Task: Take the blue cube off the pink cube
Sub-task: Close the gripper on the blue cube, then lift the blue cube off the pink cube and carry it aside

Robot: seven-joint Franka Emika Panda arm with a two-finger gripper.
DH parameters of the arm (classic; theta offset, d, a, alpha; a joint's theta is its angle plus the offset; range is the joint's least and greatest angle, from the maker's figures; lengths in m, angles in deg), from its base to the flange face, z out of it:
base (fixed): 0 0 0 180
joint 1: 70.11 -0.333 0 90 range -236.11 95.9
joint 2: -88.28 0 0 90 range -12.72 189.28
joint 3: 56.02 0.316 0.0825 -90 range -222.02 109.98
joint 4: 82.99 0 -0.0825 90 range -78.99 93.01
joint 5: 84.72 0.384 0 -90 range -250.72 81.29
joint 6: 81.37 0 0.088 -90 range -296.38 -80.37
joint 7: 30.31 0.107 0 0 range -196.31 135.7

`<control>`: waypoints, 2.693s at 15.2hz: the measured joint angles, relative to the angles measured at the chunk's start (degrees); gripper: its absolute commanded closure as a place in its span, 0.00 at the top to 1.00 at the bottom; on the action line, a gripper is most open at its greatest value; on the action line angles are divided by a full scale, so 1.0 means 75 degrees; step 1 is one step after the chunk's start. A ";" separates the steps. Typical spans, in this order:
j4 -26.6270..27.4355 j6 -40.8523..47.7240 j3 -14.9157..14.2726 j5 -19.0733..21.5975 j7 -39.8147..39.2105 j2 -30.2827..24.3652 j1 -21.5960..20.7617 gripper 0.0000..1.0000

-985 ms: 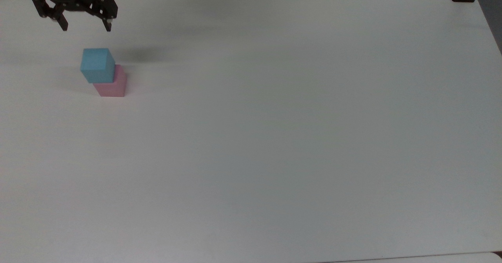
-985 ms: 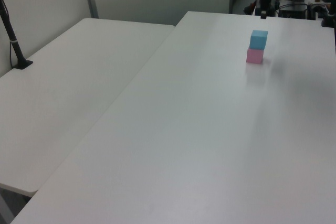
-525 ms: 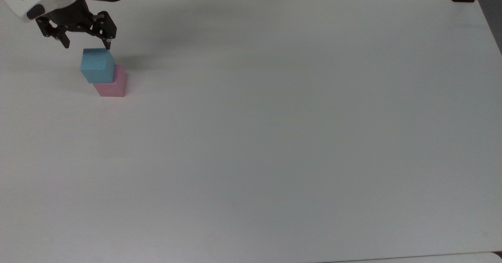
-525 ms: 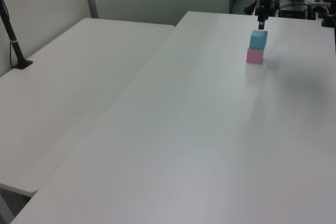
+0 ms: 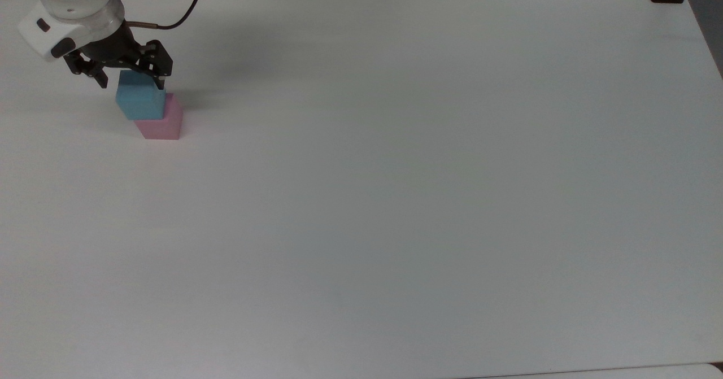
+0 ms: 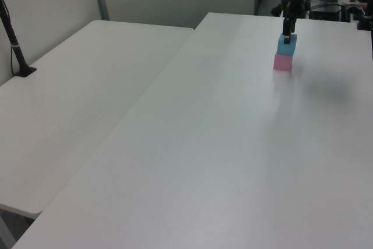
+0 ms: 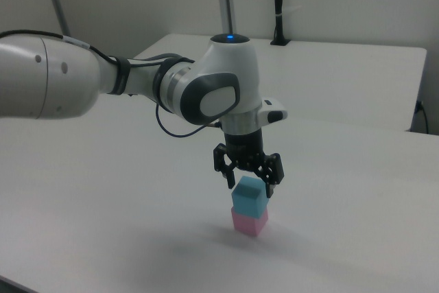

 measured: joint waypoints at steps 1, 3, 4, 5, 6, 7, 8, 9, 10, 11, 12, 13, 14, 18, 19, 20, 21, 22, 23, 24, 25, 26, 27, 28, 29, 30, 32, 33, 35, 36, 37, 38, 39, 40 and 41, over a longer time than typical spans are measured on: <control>0.0000 0.0000 0.0011 0.0000 0.0000 0.0031 0.0000 0.77; 0.0000 0.0000 0.0039 0.0000 -0.0002 0.0095 -0.0001 0.71; 0.0000 0.0000 0.0047 0.0000 -0.0002 0.0106 -0.0001 0.71; -0.0002 0.0000 0.0056 0.0000 -0.0001 0.0107 -0.0002 0.71; -0.0012 0.0000 0.0062 0.0000 -0.0001 0.0105 -0.0003 0.71; -0.0022 0.0000 0.0067 0.0000 -0.0001 0.0099 -0.0004 0.71; -0.0031 0.0017 0.0074 0.0000 -0.0001 0.0084 -0.0004 0.71; -0.0049 0.0036 0.0078 0.0000 -0.0001 0.0057 -0.0004 0.71; -0.0079 0.0056 0.0078 0.0000 -0.0001 0.0021 -0.0004 0.71; -0.0125 0.0084 0.0078 0.0000 -0.0001 -0.0020 -0.0004 0.71; -0.0174 0.0121 0.0078 0.0000 -0.0001 -0.0061 -0.0004 0.71; -0.0214 0.0159 0.0078 0.0000 -0.0001 -0.0091 -0.0004 0.71; -0.0235 0.0176 0.0080 0.0000 -0.0001 -0.0111 -0.0004 0.72; -0.0236 0.0178 0.0089 0.0000 -0.0016 -0.0120 -0.0006 1.00; -0.0232 0.0179 0.0090 0.0000 -0.0050 -0.0119 -0.0006 1.00; -0.0227 0.0179 0.0090 0.0000 -0.0061 -0.0118 -0.0006 1.00; -0.0218 0.0179 0.0090 0.0000 -0.0063 -0.0115 -0.0006 1.00; -0.0203 0.0179 0.0090 0.0000 -0.0065 -0.0110 -0.0006 1.00; -0.0185 0.0179 0.0092 0.0000 -0.0070 -0.0100 -0.0007 1.00; -0.0167 0.0179 0.0094 0.0000 -0.0074 -0.0086 -0.0011 1.00; -0.0153 0.0179 0.0098 -0.0001 -0.0079 -0.0065 -0.0015 0.99; -0.0140 0.0179 0.0104 -0.0001 -0.0087 -0.0046 -0.0017 0.92; -0.0120 0.0179 0.0109 -0.0005 -0.0108 -0.0033 -0.0018 0.78; -0.0099 0.0179 0.0111 -0.0014 -0.0130 -0.0023 -0.0018 0.64; -0.0078 0.0179 0.0111 -0.0021 -0.0151 -0.0016 -0.0018 0.50; -0.0048 0.0179 0.0112 -0.0022 -0.0159 -0.0015 -0.0018 0.34; -0.0014 0.0178 0.0111 -0.0052 -0.0264 -0.0029 -0.0016 0.21; -0.0011 0.0178 0.0112 -0.0052 -0.0321 -0.0032 -0.0019 0.21; -0.0017 0.0178 0.0112 -0.0052 -0.0361 -0.0037 -0.0019 0.17; -0.0018 0.0178 0.0112 -0.0052 -0.0367 -0.0037 -0.0016 0.17; -0.0058 0.0176 0.0112 -0.0052 -0.0397 -0.0040 -0.0009 0.17; -0.0121 0.0176 0.0110 -0.0052 -0.0417 -0.0042 0.0004 0.16; -0.0236 0.0176 0.0105 -0.0052 -0.0434 -0.0045 0.0070 0.16; -0.0304 0.0176 0.0103 -0.0052 -0.0473 -0.0044 0.0142 0.16; -0.0364 0.0176 0.0102 -0.0052 -0.0519 -0.0043 0.0227 0.16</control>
